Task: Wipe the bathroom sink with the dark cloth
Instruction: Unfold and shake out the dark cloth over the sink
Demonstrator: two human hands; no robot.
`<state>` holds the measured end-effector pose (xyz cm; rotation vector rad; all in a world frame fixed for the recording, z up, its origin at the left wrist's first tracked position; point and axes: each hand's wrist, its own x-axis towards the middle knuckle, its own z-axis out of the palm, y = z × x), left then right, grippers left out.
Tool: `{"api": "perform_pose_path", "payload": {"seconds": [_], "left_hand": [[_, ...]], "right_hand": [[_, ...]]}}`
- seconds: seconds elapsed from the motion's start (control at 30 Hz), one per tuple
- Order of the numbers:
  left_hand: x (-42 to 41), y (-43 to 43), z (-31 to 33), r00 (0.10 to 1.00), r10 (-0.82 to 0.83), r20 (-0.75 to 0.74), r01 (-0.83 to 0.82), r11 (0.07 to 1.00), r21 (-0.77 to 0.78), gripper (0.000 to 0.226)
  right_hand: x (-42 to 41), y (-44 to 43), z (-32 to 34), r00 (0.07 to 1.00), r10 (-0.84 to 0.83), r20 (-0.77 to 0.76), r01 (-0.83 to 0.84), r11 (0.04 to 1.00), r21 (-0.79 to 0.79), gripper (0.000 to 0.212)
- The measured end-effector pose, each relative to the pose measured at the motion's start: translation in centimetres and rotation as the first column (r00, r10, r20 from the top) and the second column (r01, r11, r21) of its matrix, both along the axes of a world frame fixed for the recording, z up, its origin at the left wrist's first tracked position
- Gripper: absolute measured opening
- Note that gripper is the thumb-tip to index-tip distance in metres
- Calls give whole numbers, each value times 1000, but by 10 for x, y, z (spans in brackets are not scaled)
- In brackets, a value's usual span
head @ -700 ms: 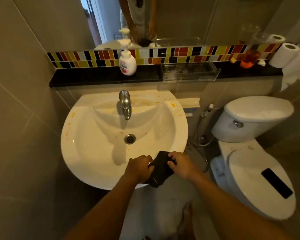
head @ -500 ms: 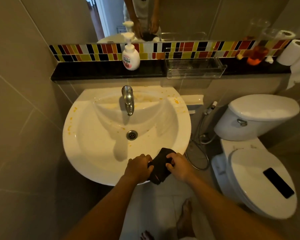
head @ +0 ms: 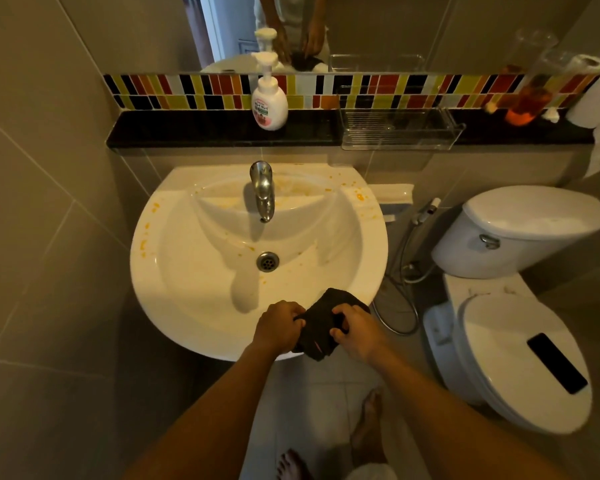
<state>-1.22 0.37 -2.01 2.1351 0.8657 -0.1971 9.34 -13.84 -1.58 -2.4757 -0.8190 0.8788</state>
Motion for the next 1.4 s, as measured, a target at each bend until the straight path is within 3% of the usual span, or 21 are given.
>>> {"api": "perform_pose_path", "payload": {"seconds": [0.2, 0.3, 0.4, 0.63, 0.8, 0.97, 1.07, 1.4], "left_hand": [[1, 1, 7, 999, 44, 25, -43, 999, -31, 23], [4, 2, 14, 996, 81, 43, -77, 994, -80, 21], [9, 1, 25, 995, 89, 53, -81, 988, -129, 20], [20, 0, 58, 990, 93, 105, -67, 972, -227, 21], [30, -4, 80, 985, 84, 150, -37, 955, -293, 21], [39, -10, 101, 975, 70, 209, -6, 955, -295, 15], [43, -11, 113, 970, 56, 235, 6, 966, -258, 17], [51, -4, 143, 960, -23, 280, 76, 981, -179, 21]], "right_hand": [[0, 1, 7, 999, 43, -28, -45, 998, -42, 52], [-2, 2, 12, 998, 60, -30, -61, 997, -39, 42], [-5, 1, 19, 998, 43, -35, -43, 999, -12, 32], [-11, 1, 41, 1000, -3, -21, 5, 996, 94, 39], [-11, 0, 57, 997, -65, 45, 59, 989, 132, 22], [-8, -6, 75, 995, -81, 55, 69, 979, 192, 11], [-7, -10, 86, 997, -70, 12, 66, 981, 182, 23], [12, -15, 117, 967, -249, -57, 254, 909, 329, 9]]}}
